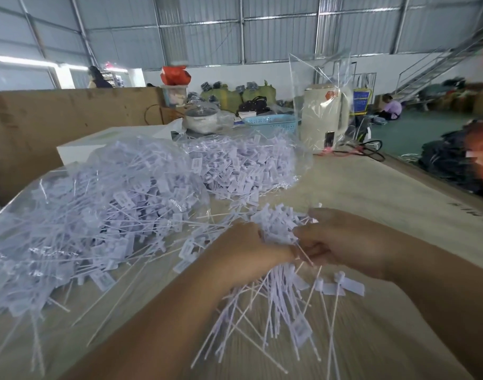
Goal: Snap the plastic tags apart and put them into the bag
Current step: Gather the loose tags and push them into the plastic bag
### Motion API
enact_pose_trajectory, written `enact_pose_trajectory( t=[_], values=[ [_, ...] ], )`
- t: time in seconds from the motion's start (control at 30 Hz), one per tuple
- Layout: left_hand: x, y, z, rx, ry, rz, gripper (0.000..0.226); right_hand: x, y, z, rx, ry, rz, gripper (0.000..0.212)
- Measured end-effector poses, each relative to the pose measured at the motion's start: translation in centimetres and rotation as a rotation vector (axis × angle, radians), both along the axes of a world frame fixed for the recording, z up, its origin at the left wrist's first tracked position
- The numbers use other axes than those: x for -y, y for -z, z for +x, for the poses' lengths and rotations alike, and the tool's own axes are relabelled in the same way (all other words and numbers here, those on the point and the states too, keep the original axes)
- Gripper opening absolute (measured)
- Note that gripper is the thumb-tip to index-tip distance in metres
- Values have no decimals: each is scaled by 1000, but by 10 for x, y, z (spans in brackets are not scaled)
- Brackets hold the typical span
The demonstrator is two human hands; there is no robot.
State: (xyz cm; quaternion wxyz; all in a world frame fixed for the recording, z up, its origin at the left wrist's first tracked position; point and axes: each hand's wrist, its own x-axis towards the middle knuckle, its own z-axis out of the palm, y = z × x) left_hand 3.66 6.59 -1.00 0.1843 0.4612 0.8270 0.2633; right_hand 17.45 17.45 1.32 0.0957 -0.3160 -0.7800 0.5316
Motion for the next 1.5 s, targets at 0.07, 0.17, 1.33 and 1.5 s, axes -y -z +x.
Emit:
enact_pose_trajectory(
  t=[0.07, 0.17, 1.33, 1.5],
  values=[
    [-5, 4, 2, -47, -30, -31, 74, 4, -4, 6, 162, -29, 223, 31],
    [-10, 10, 6, -93, -79, -102, 83, 12, -4, 16, 353, -7, 490, 40],
    [-18, 36, 42, -239, 31, 345, 49, 12, 36, -36, -366, 173, -747, 9],
    [0, 27, 44, -178, 226, 448, 51, 5, 38, -27, -420, 117, -910, 15]
  ],
)
